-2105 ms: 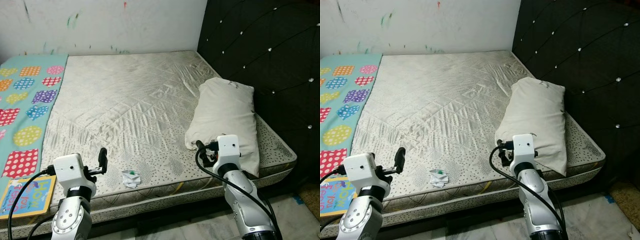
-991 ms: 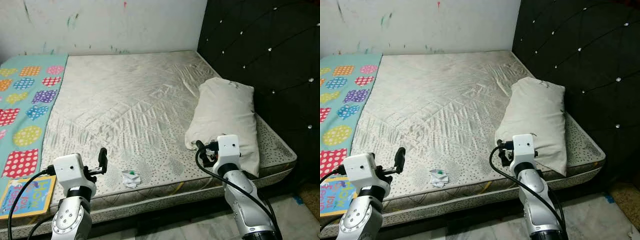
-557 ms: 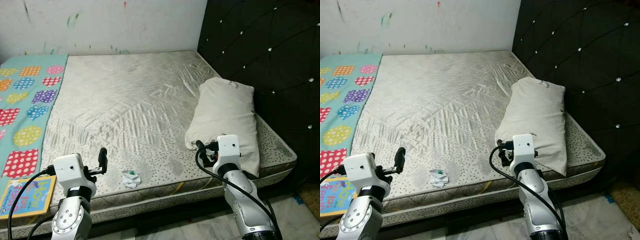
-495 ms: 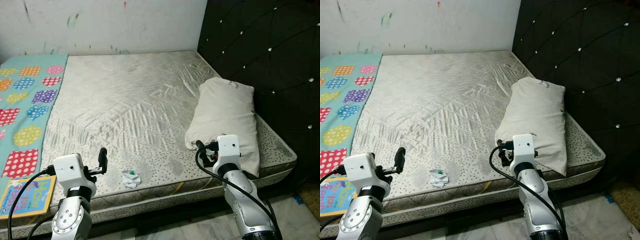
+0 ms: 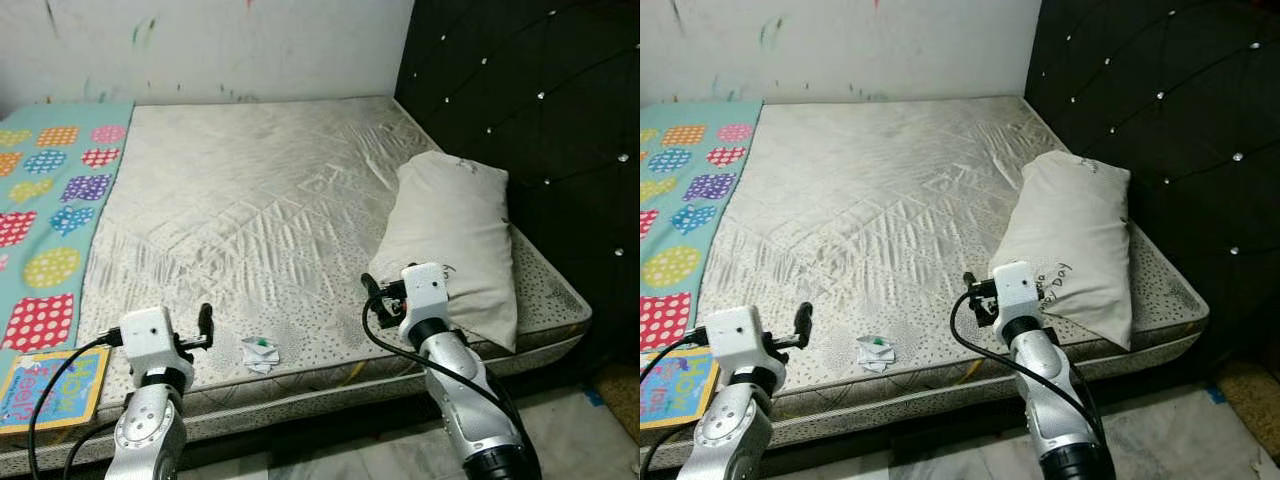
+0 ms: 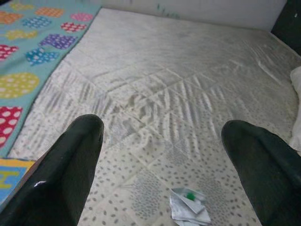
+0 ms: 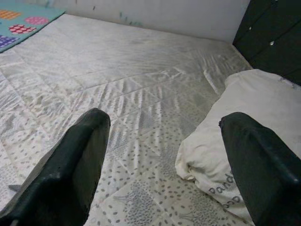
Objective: Clean up the room
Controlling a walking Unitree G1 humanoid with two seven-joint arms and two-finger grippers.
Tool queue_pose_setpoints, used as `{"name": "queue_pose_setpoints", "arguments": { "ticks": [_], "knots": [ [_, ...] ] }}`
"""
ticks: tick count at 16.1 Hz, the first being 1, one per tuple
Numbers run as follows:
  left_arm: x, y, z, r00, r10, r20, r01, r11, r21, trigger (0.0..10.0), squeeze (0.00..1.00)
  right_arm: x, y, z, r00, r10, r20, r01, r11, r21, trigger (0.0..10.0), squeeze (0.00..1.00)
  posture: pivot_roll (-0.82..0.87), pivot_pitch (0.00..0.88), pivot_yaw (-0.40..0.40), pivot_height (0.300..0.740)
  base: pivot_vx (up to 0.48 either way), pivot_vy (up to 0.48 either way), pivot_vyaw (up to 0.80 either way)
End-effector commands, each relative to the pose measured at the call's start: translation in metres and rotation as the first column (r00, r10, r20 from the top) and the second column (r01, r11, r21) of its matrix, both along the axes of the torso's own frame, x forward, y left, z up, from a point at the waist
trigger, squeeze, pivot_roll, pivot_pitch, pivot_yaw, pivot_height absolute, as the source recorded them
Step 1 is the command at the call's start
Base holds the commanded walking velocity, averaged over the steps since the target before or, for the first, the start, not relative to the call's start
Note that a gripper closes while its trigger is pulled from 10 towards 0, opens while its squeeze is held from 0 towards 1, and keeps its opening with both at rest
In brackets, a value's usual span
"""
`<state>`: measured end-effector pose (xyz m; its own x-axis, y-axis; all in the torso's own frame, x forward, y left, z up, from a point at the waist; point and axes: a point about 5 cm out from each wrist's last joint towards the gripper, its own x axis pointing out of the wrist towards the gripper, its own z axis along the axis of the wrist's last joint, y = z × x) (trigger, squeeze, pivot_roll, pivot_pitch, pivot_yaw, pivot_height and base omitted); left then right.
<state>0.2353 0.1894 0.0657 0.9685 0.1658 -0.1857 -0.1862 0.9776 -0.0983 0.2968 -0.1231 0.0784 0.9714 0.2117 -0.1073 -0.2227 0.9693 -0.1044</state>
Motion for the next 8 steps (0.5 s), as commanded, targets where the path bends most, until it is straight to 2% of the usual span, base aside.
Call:
{"name": "queue_pose_setpoints", "arguments": {
  "ticks": [1,3,6,8],
  "knots": [
    [0.001,0.001,0.000,1.000,0.009,0.010,-0.009,1.000,0.012,10.0,0.00,0.001,-0.008,-0.002,0.999,-0.043,0.011,0.043,0.999,-0.020,10.0,0.00,0.00,0.000,-0.054,0.740,0.000,0.000,0.00],
    [-0.002,0.004,-0.002,1.000,0.025,0.007,-0.025,1.000,0.015,10.0,0.00,0.001,-0.020,-0.007,0.995,-0.103,0.001,0.103,0.994,-0.038,10.0,0.00,0.00,0.000,-0.053,0.740,0.000,0.000,0.00],
    [-0.002,0.004,-0.002,1.000,0.017,0.014,-0.017,1.000,0.004,10.0,0.00,0.000,-0.027,-0.007,0.994,-0.112,0.007,0.113,0.993,-0.046,10.0,0.00,-0.01,0.000,-0.047,0.740,0.000,0.000,0.00],
    [-0.002,0.001,-0.002,1.000,-0.004,0.014,0.004,1.000,-0.004,10.0,0.00,-0.002,-0.028,-0.012,0.993,-0.115,-0.035,0.116,0.993,-0.001,10.0,0.00,-0.01,0.000,-0.048,0.740,0.000,0.000,0.00]
  ]
}}
